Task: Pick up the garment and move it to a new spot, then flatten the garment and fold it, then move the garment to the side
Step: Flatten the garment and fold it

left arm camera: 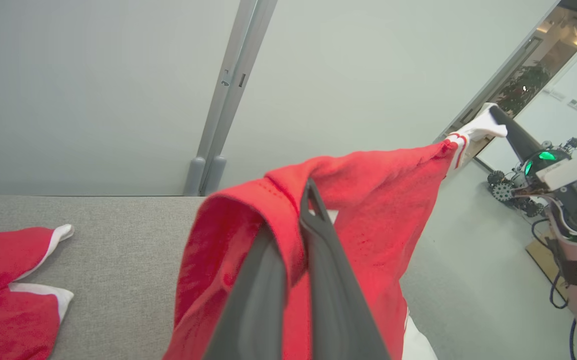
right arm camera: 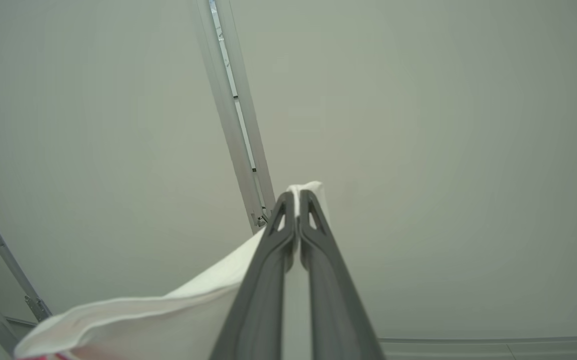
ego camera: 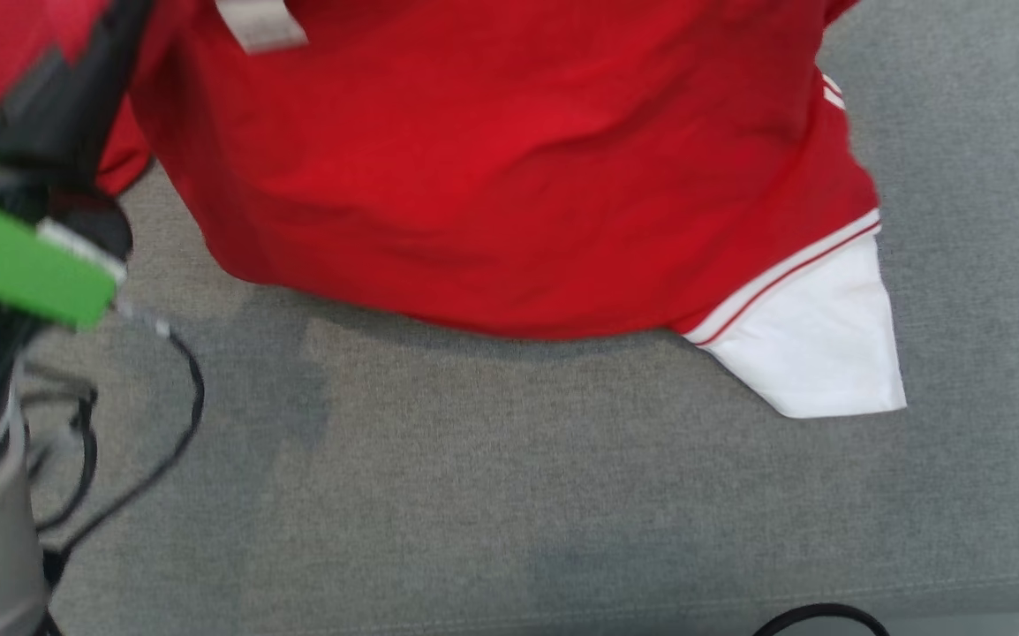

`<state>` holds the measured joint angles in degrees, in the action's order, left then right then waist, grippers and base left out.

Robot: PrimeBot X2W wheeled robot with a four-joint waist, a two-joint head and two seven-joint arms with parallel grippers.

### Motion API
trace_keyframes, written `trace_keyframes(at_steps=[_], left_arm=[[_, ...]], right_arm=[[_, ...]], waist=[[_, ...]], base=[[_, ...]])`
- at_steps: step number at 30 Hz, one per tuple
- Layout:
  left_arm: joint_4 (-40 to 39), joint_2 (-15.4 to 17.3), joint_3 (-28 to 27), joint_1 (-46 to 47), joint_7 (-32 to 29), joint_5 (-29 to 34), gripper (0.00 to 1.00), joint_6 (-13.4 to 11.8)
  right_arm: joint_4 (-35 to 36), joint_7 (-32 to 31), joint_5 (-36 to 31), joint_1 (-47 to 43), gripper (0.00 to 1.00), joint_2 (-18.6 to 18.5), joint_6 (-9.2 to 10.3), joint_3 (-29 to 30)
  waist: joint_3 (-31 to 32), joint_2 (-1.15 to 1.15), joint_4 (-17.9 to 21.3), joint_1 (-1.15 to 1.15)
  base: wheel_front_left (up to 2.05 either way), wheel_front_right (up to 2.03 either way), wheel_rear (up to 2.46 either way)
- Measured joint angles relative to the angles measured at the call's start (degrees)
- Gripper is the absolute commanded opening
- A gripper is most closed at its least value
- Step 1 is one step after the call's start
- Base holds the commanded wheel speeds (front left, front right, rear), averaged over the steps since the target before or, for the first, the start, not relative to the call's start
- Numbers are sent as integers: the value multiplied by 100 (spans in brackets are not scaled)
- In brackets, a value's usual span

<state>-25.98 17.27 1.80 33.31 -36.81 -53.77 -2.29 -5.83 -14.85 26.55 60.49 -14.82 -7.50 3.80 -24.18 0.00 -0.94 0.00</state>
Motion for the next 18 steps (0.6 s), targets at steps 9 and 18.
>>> trace_keyframes(at_steps=[9, 18], left_arm=[[3858, -647, 561, 4092, 1639, 1285, 0, 309], [5917, -705, 746, 5730, 4014, 1933, 0, 888]], right_arm=[[-1992, 1061, -1679, 3107, 0, 960, 1, 758], [-2985, 2767, -1101, 4647, 0, 1185, 1, 478]], waist=[[-859, 0, -220, 1], [-1504, 0, -278, 1]], base=[[0, 0, 0], [0, 0, 0]])
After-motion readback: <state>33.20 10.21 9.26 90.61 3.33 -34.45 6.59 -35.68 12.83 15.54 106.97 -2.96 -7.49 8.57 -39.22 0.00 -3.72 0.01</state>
